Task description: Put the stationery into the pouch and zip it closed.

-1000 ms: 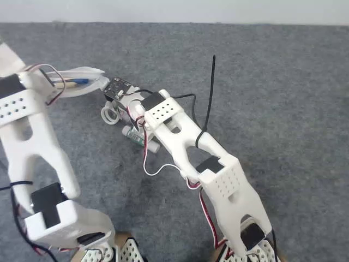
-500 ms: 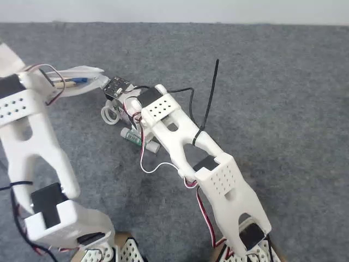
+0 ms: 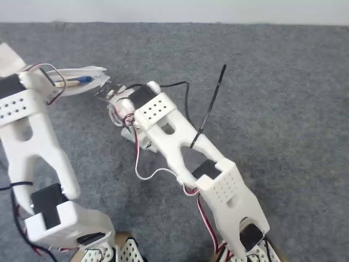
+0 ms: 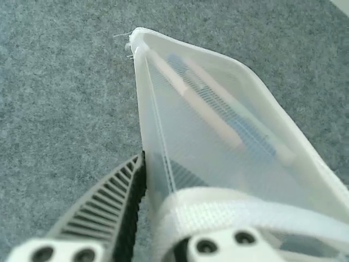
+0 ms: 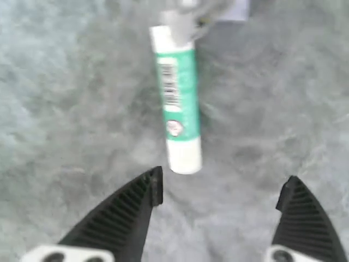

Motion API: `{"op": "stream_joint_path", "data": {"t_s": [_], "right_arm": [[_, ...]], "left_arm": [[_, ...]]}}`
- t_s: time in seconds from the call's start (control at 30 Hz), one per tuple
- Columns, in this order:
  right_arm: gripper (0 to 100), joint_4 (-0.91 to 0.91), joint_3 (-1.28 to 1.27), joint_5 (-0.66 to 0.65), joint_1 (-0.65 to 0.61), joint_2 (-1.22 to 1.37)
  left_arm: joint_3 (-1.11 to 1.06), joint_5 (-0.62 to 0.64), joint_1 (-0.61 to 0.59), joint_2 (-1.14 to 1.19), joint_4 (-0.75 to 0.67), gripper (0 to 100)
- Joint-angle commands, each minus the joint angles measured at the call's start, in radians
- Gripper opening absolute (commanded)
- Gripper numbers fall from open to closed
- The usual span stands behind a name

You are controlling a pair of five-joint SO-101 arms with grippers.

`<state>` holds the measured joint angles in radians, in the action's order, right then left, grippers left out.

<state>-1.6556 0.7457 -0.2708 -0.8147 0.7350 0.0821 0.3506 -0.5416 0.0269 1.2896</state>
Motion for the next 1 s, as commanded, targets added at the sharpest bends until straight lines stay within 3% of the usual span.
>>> {"op": "stream_joint_path", "data": {"t_s": [0.0, 0.23, 0.5, 0.8, 0.97], "right_arm": [[33.0, 0.027, 0.037, 0.011, -0.036, -0.016], [32.9, 0.173, 0.043, 0.011, -0.042, 0.136], [32.4, 0.205, 0.043, 0.009, -0.035, 0.183], [0.0, 0.251, 0.044, 0.002, -0.024, 0.205], [0.4, 0.163, 0.044, 0.002, 0.007, 0.119]], "left_arm": [[0.030, 0.009, 0.005, -0.021, -0.020, 1], [0.030, 0.009, 0.002, -0.021, -0.020, 1], [0.030, 0.009, 0.002, -0.021, -0.017, 1], [0.030, 0.009, 0.002, -0.021, -0.015, 1], [0.030, 0.009, 0.002, -0.021, -0.015, 1]]}}
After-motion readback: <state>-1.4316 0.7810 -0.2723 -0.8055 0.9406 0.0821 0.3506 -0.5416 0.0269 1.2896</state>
